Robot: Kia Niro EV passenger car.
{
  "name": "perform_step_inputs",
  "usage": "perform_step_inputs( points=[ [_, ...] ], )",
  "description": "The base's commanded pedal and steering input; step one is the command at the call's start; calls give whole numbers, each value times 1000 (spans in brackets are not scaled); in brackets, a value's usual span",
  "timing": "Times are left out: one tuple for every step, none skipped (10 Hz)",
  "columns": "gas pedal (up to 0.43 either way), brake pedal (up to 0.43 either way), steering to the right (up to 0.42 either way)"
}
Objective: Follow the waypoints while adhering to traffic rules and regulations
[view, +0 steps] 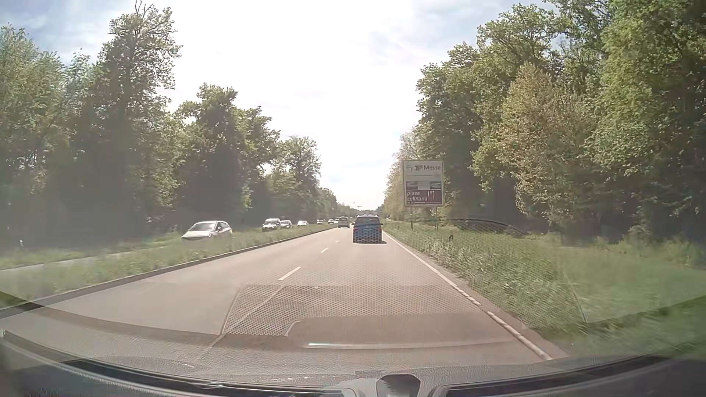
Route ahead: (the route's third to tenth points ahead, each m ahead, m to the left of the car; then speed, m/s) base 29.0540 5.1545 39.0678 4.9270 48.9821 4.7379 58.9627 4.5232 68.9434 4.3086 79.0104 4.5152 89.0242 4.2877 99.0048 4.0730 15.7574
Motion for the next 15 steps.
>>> perform_step_inputs(
  points=[
    [98, 0, -1],
    [98, 0, -1],
    [98, 0, -1],
    [87, 0, -1],
    [87, 0, -1],
    [79, 0, -1],
    [79, 0, -1],
    [79, 0, -1],
    [79, 0, -1],
    [79, 0, -1],
    [67, 0, -1],
    [67, 0, -1],
    [67, 0, -1],
    [47, 0, -1],
    [47, 0, -1]
  ],
)
